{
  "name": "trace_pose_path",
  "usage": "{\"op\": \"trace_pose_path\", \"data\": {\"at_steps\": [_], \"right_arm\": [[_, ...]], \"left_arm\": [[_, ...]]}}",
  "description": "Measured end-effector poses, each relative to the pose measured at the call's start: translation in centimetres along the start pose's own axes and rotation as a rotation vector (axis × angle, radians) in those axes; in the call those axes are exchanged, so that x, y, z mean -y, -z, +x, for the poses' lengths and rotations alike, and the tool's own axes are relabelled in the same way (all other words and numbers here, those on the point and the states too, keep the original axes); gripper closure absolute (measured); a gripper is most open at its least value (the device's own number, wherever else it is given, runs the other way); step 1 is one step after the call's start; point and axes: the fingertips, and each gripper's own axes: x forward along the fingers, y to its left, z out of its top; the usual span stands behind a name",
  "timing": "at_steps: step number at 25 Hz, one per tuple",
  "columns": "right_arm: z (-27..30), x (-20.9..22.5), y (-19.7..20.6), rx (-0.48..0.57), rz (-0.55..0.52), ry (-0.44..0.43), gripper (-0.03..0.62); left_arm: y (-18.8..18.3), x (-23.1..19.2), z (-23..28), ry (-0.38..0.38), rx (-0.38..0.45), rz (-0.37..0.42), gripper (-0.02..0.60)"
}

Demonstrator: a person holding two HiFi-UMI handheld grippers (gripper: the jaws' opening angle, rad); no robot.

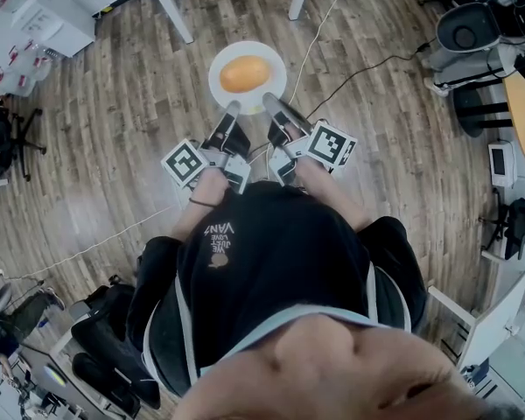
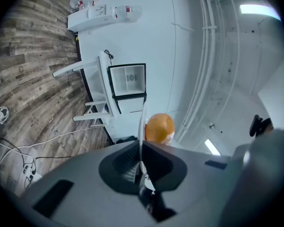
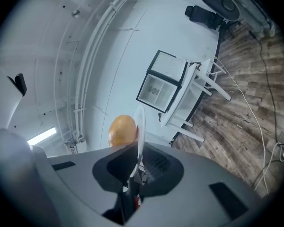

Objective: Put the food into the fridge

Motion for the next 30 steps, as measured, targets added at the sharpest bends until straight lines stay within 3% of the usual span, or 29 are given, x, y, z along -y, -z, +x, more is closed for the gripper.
{"op": "trace_pose_path", "data": {"at_steps": [5,17,30], "right_arm": [[1.9,0.9,-1.8,0.011,0.004,-0.004,0.568],[10.9,2.5,-5.8,0.036,-0.002,0.020,0.568],[20.8,3.4,-7.4,0.044,0.001,0.028,0.568]], "left_arm": [[-1.6,-0.5,2.4,0.006,-0.009,0.007,0.555],[-10.0,-1.9,8.0,0.003,-0.046,0.006,0.555],[-19.3,-4.1,11.1,-0.011,-0.057,-0.007,0.555]]}}
